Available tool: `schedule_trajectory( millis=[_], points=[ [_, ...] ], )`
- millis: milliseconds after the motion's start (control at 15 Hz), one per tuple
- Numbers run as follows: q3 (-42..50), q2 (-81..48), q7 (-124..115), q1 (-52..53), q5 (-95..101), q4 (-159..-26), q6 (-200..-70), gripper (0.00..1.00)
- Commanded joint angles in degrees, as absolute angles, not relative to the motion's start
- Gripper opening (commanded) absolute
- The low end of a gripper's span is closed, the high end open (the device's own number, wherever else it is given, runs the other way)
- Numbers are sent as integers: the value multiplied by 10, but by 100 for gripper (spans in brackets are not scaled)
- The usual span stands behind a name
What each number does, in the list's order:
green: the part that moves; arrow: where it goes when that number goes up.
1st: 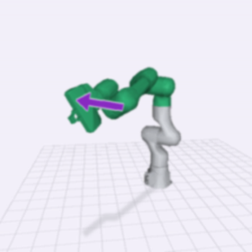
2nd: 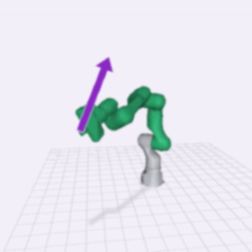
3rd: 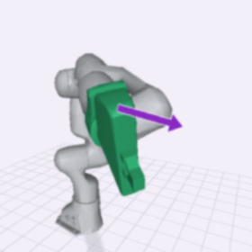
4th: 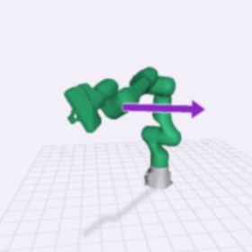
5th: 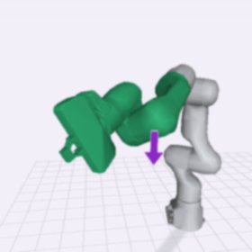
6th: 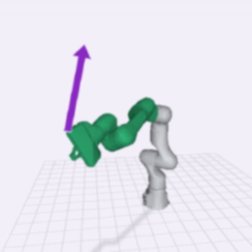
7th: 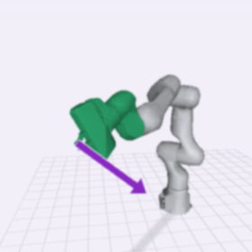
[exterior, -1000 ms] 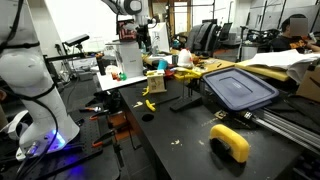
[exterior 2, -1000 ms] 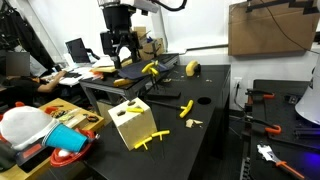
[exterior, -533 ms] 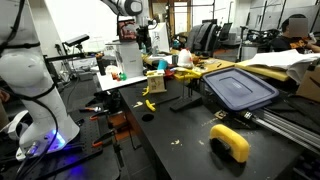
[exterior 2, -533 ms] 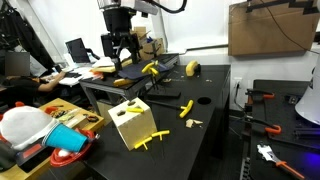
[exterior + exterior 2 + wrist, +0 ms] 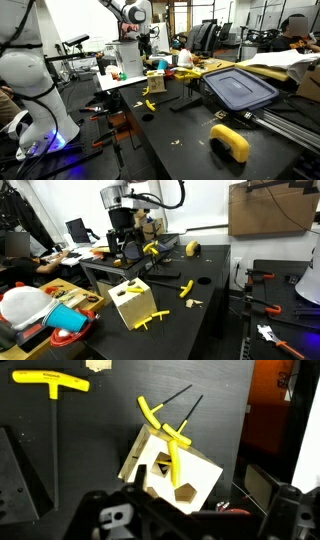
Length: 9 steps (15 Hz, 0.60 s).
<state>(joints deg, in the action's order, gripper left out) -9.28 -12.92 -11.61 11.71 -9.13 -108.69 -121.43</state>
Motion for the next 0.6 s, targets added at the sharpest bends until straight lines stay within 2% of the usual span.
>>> schedule_trajectory(
  millis=[0,533],
  points=[
    [-93,-164,-132,120,-90,-1066,-1224,100],
    [-88,-206,-137,125,-76,-1024,-1209,100]
  ],
)
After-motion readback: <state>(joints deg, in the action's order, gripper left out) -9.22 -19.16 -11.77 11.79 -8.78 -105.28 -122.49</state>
